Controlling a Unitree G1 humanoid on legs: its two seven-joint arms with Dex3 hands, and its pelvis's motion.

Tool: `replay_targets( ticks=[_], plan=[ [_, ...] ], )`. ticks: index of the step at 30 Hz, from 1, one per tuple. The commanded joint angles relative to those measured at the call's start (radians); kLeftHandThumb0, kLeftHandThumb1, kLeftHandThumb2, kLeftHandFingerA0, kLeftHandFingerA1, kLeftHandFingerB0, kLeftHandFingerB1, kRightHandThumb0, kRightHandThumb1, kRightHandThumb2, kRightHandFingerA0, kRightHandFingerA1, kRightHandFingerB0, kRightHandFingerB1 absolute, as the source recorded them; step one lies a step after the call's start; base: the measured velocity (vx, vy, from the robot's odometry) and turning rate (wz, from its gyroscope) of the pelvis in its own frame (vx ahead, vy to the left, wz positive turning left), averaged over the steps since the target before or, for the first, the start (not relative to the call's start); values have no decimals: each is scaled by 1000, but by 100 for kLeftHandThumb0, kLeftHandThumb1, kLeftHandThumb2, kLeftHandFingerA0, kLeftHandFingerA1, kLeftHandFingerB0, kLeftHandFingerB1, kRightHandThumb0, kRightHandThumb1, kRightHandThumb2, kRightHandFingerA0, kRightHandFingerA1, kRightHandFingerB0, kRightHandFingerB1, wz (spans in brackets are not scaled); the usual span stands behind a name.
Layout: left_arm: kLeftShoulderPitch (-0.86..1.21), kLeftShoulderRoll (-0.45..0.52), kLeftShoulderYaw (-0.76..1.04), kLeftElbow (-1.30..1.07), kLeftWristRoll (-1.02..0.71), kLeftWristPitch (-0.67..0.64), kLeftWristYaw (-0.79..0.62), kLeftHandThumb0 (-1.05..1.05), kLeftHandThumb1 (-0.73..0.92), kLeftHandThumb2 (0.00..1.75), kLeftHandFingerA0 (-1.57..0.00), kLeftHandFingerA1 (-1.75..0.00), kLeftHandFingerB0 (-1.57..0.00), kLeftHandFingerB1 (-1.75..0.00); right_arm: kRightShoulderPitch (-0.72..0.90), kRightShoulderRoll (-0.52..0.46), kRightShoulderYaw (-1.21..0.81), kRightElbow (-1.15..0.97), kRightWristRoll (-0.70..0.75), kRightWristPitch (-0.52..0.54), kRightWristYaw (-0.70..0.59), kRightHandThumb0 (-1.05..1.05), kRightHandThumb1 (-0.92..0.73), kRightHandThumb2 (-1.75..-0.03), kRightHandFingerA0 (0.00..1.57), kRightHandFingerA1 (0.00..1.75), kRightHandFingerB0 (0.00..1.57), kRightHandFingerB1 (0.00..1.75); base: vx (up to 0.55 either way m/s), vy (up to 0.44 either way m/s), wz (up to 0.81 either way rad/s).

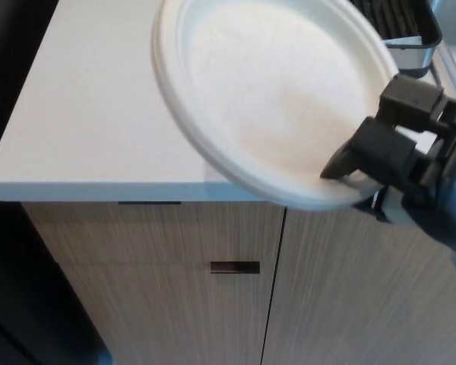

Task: Pick up a plate using the right hand and walk towards the sink and put it inside

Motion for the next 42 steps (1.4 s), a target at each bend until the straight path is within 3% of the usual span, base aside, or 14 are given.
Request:
replay_targets(
  ticks=[1, 6, 7, 9, 13, 14, 16, 17, 26, 28, 39, 40, 41, 42],
  plan=[
    [5, 10, 11, 3, -6, -50, 0, 2, 72, 134, -123, -125, -104, -113, 20, 2, -38, -31, 39, -27, 45, -12, -42, -122, 127, 146, 109, 136, 0, 0, 0],
    [7, 8, 10, 2, 1, -51, 12, 3, 71, 133, -122, -125, -103, -112, 15, 17, -56, -34, 20, -43, 34, -15, -43, -121, 125, 145, 107, 136, -16, -80, -1],
    [4, 7, 17, 2, -10, -44, -1, 2, 72, 134, -121, -125, -101, -111, 13, 21, -63, -43, 27, -44, 39, -14, -41, -134, 95, 175, 79, 174, -60, -69, 39],
    [2, 8, 16, 9, -6, -48, 0, 0, 75, 134, -122, -125, -102, -112, 12, 26, -70, -49, 29, -47, 41, -15, -40, -137, 96, 175, 79, 175, -35, -25, -13],
    [1, 10, 7, 18, 7, -45, 13, 3, 72, 134, -122, -125, -102, -112, 13, 35, -91, -72, 17, -47, 40, -12, -39, -136, 97, 175, 79, 174, 15, 80, -8],
    [2, 8, 8, 16, 4, -40, 13, 3, 73, 134, -121, -125, -100, -110, 15, 39, -97, -80, 10, -45, 32, -16, -44, -123, 128, 146, 107, 135, 2, 155, -5],
    [9, 4, 10, 6, 0, -41, 11, 3, 73, 134, -122, -125, -101, -111, 14, 43, -106, -91, -12, -44, 17, -17, -45, -124, 129, 147, 107, 135, 4, 167, -9],
    [13, 5, 9, 2, 1, -41, 9, 6, 58, 159, -97, -163, -78, -131, 14, 47, -113, -98, -31, -34, 7, -18, -46, -124, 129, 147, 108, 136, -19, 167, -25],
    [7, -1, 30, -3, -21, -45, -18, 8, 55, 163, -94, -164, -79, -134, -42, 61, -148, -88, -38, -49, -14, -18, -39, -125, 131, 151, 106, 138, -19, 25, 0],
    [10, 0, 19, -8, -4, -45, -4, 3, 72, 134, -120, -124, -98, -109, -40, 62, -154, -95, -34, -42, 2, -21, -40, -124, 130, 151, 108, 140, -49, -140, 1],
    [4, -4, 24, 4, -8, -42, 1, 15, 69, 152, -108, -140, -90, -120, -45, 58, -165, -87, -48, -59, -6, -20, -43, -125, 130, 150, 106, 138, -41, -279, 2],
    [8, -8, 29, -4, -16, -39, -6, 5, 54, 163, -101, -166, -83, -137, -42, 54, -167, -89, -45, -61, 0, -15, -38, -141, 100, 175, 77, 175, -61, -115, -4],
    [13, -11, 33, -15, -23, -39, -14, 3, 76, 139, -128, -131, -110, -119, -39, 55, -168, -88, -34, -65, 8, -14, -36, -142, 100, 175, 74, 175, -71, -97, 2],
    [14, -11, 32, -17, -21, -37, -13, 5, 56, 162, -97, -165, -83, -137, -38, 55, -169, -89, -35, -63, 9, -20, -41, -127, 130, 152, 105, 139, -92, -68, 2]
  ],
)
